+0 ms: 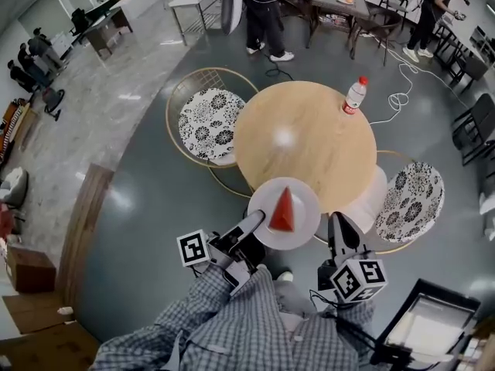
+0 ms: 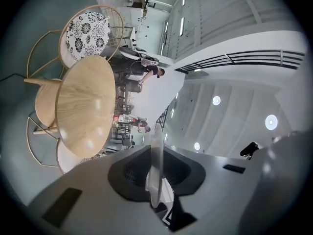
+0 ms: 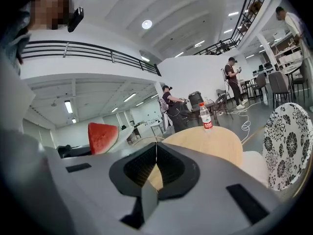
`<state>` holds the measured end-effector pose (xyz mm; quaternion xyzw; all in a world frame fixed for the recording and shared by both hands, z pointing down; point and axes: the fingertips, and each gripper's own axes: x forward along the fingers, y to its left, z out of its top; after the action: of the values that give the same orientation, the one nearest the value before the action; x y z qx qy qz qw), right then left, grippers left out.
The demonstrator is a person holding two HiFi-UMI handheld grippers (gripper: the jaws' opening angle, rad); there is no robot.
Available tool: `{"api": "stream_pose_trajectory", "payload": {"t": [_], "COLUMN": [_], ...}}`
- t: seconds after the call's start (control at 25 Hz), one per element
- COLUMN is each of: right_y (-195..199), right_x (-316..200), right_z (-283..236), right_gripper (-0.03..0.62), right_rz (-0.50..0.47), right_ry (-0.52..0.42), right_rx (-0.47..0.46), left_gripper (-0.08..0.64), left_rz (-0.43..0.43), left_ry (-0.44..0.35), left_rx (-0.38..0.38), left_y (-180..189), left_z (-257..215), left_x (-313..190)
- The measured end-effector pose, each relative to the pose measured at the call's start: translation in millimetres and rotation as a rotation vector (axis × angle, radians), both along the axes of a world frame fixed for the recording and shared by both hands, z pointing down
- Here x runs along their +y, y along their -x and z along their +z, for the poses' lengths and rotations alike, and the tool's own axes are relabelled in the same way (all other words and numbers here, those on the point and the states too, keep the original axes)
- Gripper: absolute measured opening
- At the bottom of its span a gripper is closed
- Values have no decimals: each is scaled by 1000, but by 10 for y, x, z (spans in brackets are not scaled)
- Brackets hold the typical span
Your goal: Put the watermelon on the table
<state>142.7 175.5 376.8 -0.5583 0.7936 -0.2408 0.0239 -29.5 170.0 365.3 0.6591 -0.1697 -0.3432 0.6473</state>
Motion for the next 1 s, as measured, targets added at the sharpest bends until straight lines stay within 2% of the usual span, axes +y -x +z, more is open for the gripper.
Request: {"api": "stream_pose_trajectory", "payload": {"t": [0.16,0.32,0.44,0.56,0.88,1.0], "right_y": [52,132,197,300,661,728], "right_x": [1,0,20,39,185,206], "right_z": [-54,-161,-193,-194,-100,-49], "right_gripper": [9,11,14,83,87,87], "right_rz": [16,24,47,37,-2,-18], "right_ry": [30,13,23,39,64,65], "right_rx": [-90,-200,-332,-428,-427,-388], "left_gripper": [55,55,55,55,55,55], "left_rz": [3,16,30,47,102,113], "left_ry": [6,7,5,7,10,18], "left_rx": [-7,-21,-31,-43,-48,-50], "left_y": [55,97,141,181,275,277], "left_z": [11,39,79,130,216,266], "left_x": [-15,-47,-44,-72,-71,-60]}}
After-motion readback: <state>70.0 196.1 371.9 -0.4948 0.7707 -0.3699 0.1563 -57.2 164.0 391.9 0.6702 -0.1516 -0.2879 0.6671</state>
